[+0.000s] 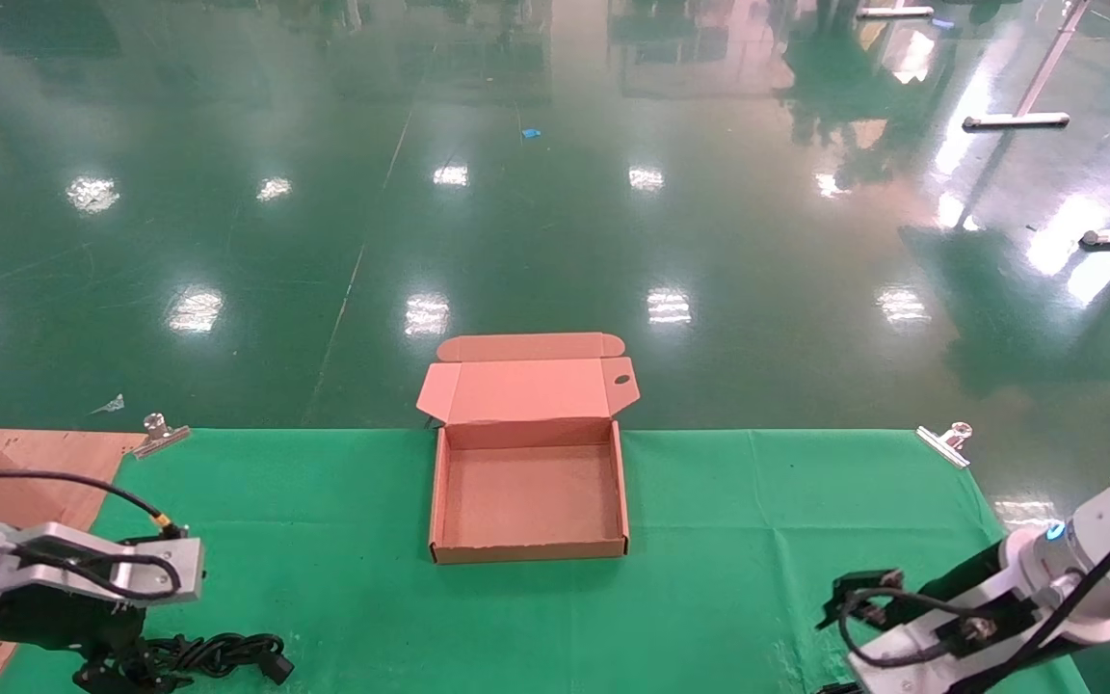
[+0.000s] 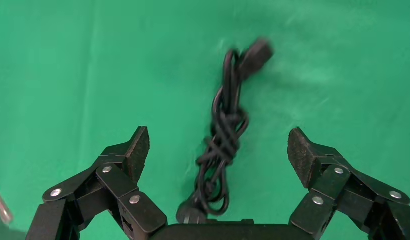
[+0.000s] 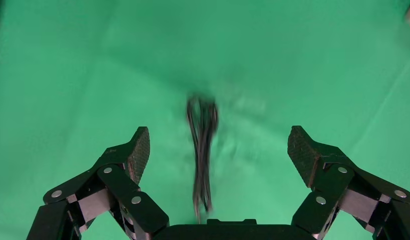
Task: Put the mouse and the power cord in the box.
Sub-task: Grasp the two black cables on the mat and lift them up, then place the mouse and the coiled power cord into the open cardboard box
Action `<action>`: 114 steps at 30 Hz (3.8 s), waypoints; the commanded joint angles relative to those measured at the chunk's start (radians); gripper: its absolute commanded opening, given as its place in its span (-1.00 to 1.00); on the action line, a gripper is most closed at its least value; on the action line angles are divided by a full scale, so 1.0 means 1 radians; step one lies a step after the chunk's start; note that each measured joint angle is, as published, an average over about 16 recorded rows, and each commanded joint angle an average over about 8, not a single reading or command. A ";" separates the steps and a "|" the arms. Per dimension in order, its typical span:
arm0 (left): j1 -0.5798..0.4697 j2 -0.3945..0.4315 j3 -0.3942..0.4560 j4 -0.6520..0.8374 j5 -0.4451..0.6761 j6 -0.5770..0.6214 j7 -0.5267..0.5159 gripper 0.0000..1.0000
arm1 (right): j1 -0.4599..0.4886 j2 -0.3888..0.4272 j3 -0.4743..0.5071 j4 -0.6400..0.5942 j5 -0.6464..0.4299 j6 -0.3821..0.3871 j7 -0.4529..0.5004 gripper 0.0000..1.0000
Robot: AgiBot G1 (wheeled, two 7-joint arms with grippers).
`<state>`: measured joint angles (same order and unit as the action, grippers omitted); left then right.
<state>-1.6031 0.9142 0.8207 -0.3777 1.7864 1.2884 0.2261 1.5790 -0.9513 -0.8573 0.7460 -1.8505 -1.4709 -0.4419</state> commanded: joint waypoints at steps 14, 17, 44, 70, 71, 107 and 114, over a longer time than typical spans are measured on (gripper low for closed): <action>-0.001 0.115 0.019 0.251 0.042 -0.151 0.142 1.00 | 0.026 -0.130 -0.051 -0.344 -0.106 0.178 -0.213 1.00; 0.000 0.124 0.019 0.275 0.043 -0.170 0.159 1.00 | 0.028 -0.149 -0.049 -0.401 -0.104 0.198 -0.245 1.00; 0.005 0.154 0.026 0.364 0.054 -0.274 0.227 -1.00 | 0.047 -0.249 -0.043 -0.671 -0.095 0.311 -0.399 -1.00; -0.001 0.165 0.030 0.376 0.060 -0.240 0.242 -1.00 | 0.060 -0.255 -0.031 -0.735 -0.078 0.310 -0.434 -1.00; -0.001 0.166 0.030 0.376 0.060 -0.237 0.243 -1.00 | 0.060 -0.254 -0.031 -0.736 -0.078 0.308 -0.435 -1.00; -0.418 0.363 0.060 0.320 0.092 0.287 0.252 -1.00 | 0.436 -0.258 0.064 -0.624 0.062 -0.052 -0.381 -1.00; -0.471 0.430 0.048 0.285 0.060 0.274 0.237 -1.00 | 0.492 -0.317 0.072 -0.555 0.078 -0.076 -0.284 -1.00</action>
<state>-2.0661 1.3331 0.8712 -0.0973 1.8476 1.5563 0.4602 2.0602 -1.2615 -0.7869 0.1898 -1.7749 -1.5420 -0.7320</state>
